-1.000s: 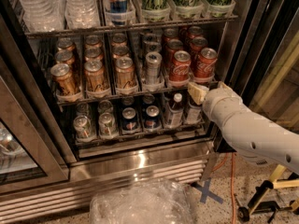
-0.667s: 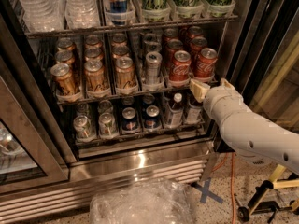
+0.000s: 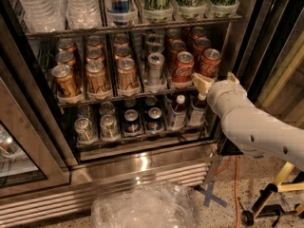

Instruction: Pick coke can from middle shelf of fridge

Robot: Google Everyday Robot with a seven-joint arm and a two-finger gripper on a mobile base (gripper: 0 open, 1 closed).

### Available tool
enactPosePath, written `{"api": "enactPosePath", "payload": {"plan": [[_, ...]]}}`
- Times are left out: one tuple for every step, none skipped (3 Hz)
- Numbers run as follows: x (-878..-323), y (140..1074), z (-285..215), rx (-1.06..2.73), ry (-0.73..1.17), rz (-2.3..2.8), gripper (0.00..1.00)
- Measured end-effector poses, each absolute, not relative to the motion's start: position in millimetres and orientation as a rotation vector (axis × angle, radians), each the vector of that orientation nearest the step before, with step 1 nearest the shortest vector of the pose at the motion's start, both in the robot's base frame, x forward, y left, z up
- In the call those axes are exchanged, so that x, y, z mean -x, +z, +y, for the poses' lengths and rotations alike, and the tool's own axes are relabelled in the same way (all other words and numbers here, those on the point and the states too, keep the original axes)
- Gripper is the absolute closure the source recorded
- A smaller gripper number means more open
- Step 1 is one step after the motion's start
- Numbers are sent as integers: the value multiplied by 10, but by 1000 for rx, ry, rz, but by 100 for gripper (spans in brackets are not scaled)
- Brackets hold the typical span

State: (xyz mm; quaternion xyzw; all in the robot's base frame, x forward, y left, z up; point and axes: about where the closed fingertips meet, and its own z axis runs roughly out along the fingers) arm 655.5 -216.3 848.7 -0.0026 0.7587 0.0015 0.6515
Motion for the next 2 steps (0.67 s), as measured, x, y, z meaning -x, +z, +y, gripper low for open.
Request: {"api": "enactPosePath", "payload": {"plan": [[-6663, 8505, -2185, -5, 11, 1711, 32], [-6767, 8471, -2204, -13, 22, 1715, 36]]}}
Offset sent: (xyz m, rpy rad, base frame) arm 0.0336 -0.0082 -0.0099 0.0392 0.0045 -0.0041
